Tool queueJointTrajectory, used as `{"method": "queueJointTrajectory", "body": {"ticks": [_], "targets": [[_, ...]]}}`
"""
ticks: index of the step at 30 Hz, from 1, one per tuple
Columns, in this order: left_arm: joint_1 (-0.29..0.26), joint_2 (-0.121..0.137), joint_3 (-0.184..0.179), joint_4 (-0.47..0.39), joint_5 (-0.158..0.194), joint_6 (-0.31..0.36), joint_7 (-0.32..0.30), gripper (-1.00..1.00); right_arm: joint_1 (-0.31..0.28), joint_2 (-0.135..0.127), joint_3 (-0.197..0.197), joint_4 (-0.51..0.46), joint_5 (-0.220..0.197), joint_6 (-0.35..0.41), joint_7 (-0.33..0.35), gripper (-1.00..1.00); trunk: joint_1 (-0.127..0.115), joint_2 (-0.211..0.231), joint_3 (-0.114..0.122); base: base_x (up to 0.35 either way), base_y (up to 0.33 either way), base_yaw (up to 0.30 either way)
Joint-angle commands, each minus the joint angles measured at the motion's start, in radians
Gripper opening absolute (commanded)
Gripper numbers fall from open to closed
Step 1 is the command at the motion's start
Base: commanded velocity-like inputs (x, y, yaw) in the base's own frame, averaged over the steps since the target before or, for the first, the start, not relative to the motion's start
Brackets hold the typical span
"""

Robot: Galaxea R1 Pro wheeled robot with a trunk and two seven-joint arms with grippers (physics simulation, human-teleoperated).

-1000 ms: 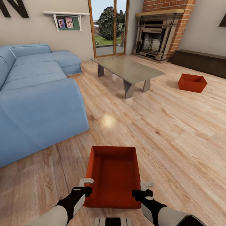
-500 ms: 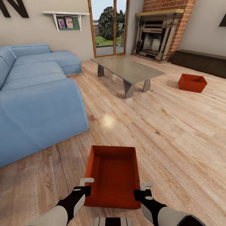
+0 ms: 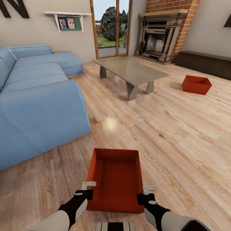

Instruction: Move the two storage containers from the living room to the garage. In the garage, place one container on the floor and stack the other container on top of it (either order is fine).

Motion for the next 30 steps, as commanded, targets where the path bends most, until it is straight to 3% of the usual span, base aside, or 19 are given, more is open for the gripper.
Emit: {"method": "queueJointTrajectory", "body": {"ticks": [1, 30], "targets": [[0.000, 0.003, 0.003, -0.003, -0.014, 0.008, 0.028, -1.00, -0.001, 0.000, -0.002, 0.002, -0.020, -0.007, -0.008, -1.00, 0.000, 0.000, -0.001, 0.000, 0.000, 0.000], [0.000, 0.004, 0.003, -0.002, -0.010, 0.009, 0.017, -1.00, -0.001, -0.002, -0.002, 0.002, -0.007, -0.018, -0.008, -1.00, -0.111, 0.203, 0.090, 0.000, 0.000, 0.000]]}}
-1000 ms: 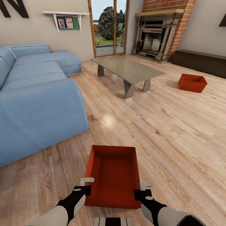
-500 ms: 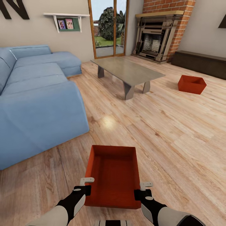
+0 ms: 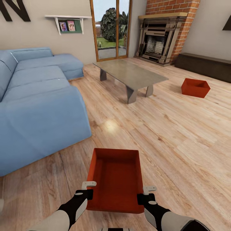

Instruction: Move the two storage containers from the living room to the garage. In the garage, place one container on the floor and stack the other container on top of it (either order is fine).

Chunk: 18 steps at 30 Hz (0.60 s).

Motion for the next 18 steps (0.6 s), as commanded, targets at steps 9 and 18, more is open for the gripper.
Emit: {"method": "queueJointTrajectory", "body": {"ticks": [9, 18], "targets": [[0.000, 0.004, 0.000, 0.002, 0.000, 0.008, 0.020, -1.00, -0.001, -0.004, 0.008, -0.002, -0.010, -0.022, -0.008, -1.00, -0.035, 0.063, 0.028, 0.000, 0.000, 0.000], [0.000, 0.004, 0.000, 0.002, 0.000, 0.008, 0.020, -1.00, -0.001, -0.004, 0.008, -0.003, -0.009, -0.022, -0.008, -1.00, -0.069, 0.126, 0.056, 0.000, 0.000, 0.000]]}}
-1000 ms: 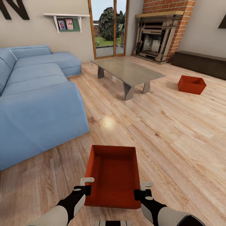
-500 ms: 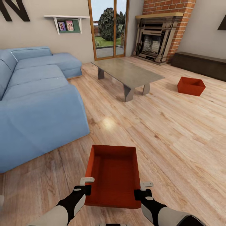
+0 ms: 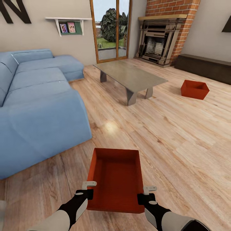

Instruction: Move the two storage containers from the living room to the garage. In the garage, place one container on the floor and stack the other container on top of it (either order is fine).

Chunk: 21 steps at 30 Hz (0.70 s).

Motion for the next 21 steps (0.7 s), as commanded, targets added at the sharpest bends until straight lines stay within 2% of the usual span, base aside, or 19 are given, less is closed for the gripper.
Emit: {"method": "queueJointTrajectory", "body": {"ticks": [1, 21], "targets": [[0.001, 0.008, 0.000, 0.002, 0.001, 0.008, 0.015, -1.00, -0.001, 0.000, 0.008, -0.001, -0.010, -0.025, -0.013, -1.00, -0.004, 0.007, 0.003, 0.000, 0.000, 0.000], [0.001, 0.009, 0.000, 0.002, 0.001, 0.008, 0.014, -1.00, -0.001, -0.001, 0.008, 0.000, -0.009, -0.027, -0.013, -1.00, -0.081, 0.147, 0.065, 0.000, 0.000, 0.000]]}}
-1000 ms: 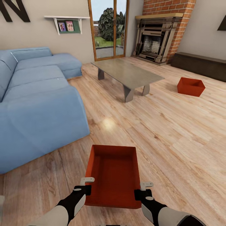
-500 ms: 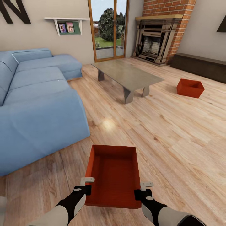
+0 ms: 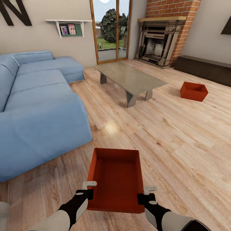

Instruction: Move the two storage containers from the living room to the garage. In the garage, place one container on the floor and stack the other container on top of it (either order is fine).

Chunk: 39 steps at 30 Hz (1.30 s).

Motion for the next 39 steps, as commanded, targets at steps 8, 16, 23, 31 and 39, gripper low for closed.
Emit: {"method": "queueJointTrajectory", "body": {"ticks": [8, 16, 23, 31, 39], "targets": [[0.001, 0.010, 0.000, 0.002, 0.001, 0.008, 0.011, -1.00, -0.001, 0.000, 0.010, -0.001, -0.011, -0.036, -0.015, -1.00, -0.031, 0.056, 0.025, 0.000, 0.000, 0.000], [0.001, 0.010, 0.000, 0.002, 0.001, 0.008, 0.013, -1.00, -0.001, 0.002, 0.010, 0.000, -0.011, -0.035, -0.015, -1.00, -0.062, 0.112, 0.050, 0.000, 0.000, 0.000], [0.001, 0.010, 0.000, 0.002, 0.001, 0.008, 0.013, -1.00, -0.001, 0.001, 0.010, 0.000, -0.010, -0.035, -0.015, -1.00, -0.088, 0.161, 0.072, 0.000, 0.000, 0.000], [0.001, 0.010, 0.000, 0.002, 0.001, 0.008, 0.013, -1.00, -0.001, 0.001, 0.010, 0.000, -0.010, -0.035, -0.015, -1.00, -0.119, 0.217, 0.097, 0.000, 0.000, 0.000], [0.001, 0.010, 0.000, 0.002, 0.001, 0.008, 0.013, -1.00, -0.001, -0.005, 0.010, 0.000, -0.006, -0.035, -0.015, -1.00, -0.150, 0.273, 0.122, 0.000, 0.000, 0.000]]}}
